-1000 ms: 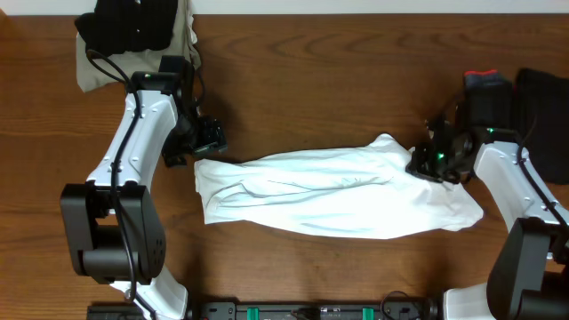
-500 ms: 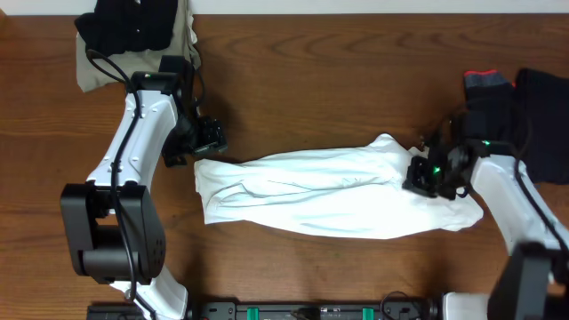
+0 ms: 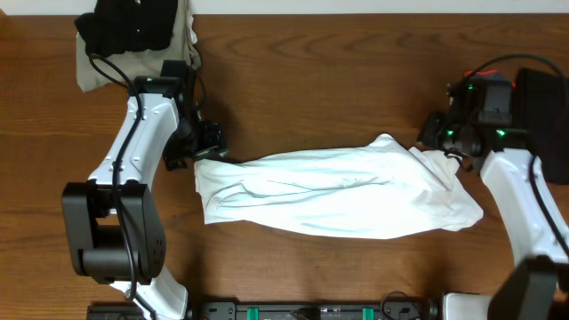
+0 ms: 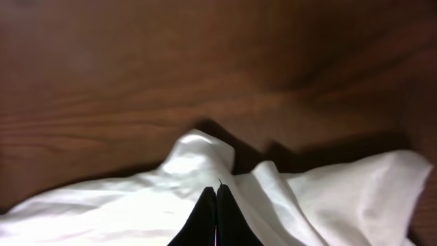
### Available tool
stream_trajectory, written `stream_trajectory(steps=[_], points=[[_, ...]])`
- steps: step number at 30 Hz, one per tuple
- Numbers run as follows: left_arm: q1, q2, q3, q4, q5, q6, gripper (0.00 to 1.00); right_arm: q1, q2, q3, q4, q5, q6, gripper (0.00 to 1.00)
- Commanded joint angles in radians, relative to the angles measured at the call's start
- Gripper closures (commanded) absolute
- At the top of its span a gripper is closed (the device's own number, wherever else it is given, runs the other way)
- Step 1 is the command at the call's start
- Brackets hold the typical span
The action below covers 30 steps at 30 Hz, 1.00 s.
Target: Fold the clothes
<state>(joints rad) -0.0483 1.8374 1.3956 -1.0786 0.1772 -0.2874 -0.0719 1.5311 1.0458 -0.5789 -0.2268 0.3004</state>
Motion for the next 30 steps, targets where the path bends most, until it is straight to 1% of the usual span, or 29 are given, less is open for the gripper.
stream_trajectory(steps=[1, 8, 15, 19, 22, 30], points=[[0.003, -0.005, -0.016, 0.004, -0.001, 0.003, 0.16, 0.008, 0.065, -0.005, -0.012, 0.021, 0.026, 0.99], [0.003, -0.005, -0.018, 0.011, -0.001, 0.003, 0.16, 0.008, 0.19, -0.006, -0.054, 0.007, 0.026, 0.99], [0.003, -0.005, -0.018, 0.011, -0.001, 0.003, 0.16, 0.008, 0.186, -0.006, -0.111, -0.074, 0.026, 0.99], [0.003, -0.005, -0.018, 0.007, -0.001, 0.003, 0.16, 0.008, 0.186, -0.006, -0.204, -0.053, 0.023, 0.99], [0.003, -0.005, -0.018, 0.007, -0.001, 0.003, 0.16, 0.008, 0.186, -0.006, -0.243, -0.05, 0.0, 0.99], [0.003, -0.005, -0.018, 0.007, -0.001, 0.003, 0.16, 0.008, 0.186, -0.006, -0.36, -0.05, -0.002, 0.99]])
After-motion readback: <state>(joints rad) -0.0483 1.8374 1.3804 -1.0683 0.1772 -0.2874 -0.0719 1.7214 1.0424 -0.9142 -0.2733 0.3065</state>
